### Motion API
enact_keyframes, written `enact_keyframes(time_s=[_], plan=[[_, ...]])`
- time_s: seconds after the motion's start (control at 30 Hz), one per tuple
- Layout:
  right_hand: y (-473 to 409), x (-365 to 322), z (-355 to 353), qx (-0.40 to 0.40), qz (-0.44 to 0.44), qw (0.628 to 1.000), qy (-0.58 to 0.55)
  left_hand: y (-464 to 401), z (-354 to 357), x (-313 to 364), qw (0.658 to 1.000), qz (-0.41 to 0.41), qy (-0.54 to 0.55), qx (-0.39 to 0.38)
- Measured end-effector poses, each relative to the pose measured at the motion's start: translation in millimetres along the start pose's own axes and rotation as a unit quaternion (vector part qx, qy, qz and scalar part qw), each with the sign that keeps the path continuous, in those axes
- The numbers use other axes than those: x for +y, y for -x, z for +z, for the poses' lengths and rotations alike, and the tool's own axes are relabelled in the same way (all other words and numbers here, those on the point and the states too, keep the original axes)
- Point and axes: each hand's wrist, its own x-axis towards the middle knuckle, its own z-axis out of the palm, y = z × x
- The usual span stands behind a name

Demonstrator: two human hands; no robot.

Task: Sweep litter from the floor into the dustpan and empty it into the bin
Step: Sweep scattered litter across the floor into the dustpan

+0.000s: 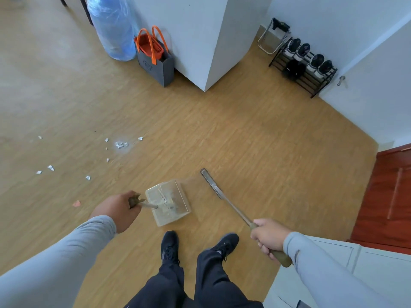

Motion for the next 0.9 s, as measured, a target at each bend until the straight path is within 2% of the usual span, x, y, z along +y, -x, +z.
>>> enact_keyframes(time_s=[0.17,0.3,0.5,0.57,0.63,0.77,0.9], plan=[[-41.2,-48.0,25.7,0.056,-0.048,0.993,0.093,-13.1,3.9,-7.3,0.996,-0.055,0.073,-0.001],[-63.4,-60.7,65.2,0.077,-0.048,0.982,0.163,-18.5,5.4,-7.7,0.997,-0.067,0.037,0.006],[-48.3,-46.4,110.9,-0.030,-0.048,0.954,0.294,-15.8,6.9,0.2,0.997,-0.073,-0.007,0.021],[-32.6,-41.6,96.0,-0.106,-0.014,0.971,0.215,-17.8,3.4,-2.9,0.997,-0.073,-0.001,0.019],[-22.8,-37.1,64.5,-0.135,-0.010,0.983,0.126,-19.0,0.2,-4.4,0.997,-0.072,-0.002,0.012],[-9.4,-27.4,9.4,-0.103,-0.008,0.992,0.065,-16.4,2.3,-4.3,0.998,-0.066,0.020,0.004],[-11.0,-33.9,5.5,-0.033,-0.027,0.997,0.061,-12.7,2.9,-5.6,0.997,-0.069,0.019,0.004]])
